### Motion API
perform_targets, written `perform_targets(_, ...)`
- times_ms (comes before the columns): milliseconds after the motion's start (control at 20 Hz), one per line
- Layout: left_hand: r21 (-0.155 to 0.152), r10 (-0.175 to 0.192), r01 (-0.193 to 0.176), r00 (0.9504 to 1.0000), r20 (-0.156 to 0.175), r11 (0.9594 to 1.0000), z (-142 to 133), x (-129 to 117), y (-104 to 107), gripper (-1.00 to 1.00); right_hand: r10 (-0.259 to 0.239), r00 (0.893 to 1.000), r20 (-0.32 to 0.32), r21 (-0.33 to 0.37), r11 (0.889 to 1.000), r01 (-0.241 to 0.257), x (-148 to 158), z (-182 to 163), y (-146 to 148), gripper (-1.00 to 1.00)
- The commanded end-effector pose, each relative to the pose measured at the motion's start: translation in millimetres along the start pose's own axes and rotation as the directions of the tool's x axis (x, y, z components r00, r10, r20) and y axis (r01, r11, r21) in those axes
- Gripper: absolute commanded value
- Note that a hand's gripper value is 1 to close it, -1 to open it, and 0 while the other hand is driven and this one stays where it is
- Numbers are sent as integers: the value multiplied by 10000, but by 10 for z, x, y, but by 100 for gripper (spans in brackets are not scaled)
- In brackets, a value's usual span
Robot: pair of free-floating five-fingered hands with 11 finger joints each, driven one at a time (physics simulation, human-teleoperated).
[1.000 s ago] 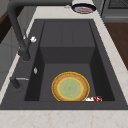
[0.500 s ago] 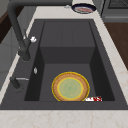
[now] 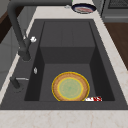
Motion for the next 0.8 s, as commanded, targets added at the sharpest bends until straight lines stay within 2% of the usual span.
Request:
perform_targets(0, 0, 0, 0, 10000, 0, 10000, 0, 0, 0, 0, -341, 9993, -155, -731, 9968, 329, 240, 73, 48, 100)
perform_targets(100, 0, 0, 0, 10000, 0, 10000, 0, 0, 0, 0, -394, 9990, -209, -1002, 9943, 371, 345, 107, 72, 100)
perform_targets(250, 0, 0, 0, 10000, 0, 10000, 0, 0, 0, 0, -620, 9960, -641, -1195, 9914, 540, 394, 106, 80, 100)
perform_targets(500, 0, 0, 0, 10000, 0, 10000, 0, 0, 0, 0, -425, 9987, -292, -1383, 9897, 381, 714, 197, 207, 100)
perform_targets(600, 0, 0, 0, 10000, 0, 10000, 0, 0, 0, 0, -83, 9999, -119, -1201, 9927, 68, 661, 257, 198, 100)
perform_targets(650, 0, 0, 0, 10000, 0, 10000, 0, 0, 0, 0, -91, 9999, -102, -1085, 9941, 79, 627, 195, 170, 100)
perform_targets(750, 0, 0, 0, 10000, 0, 10000, 0, 0, 0, 0, -78, 10000, 13, -1019, 9948, 79, 765, 200, 210, 100)
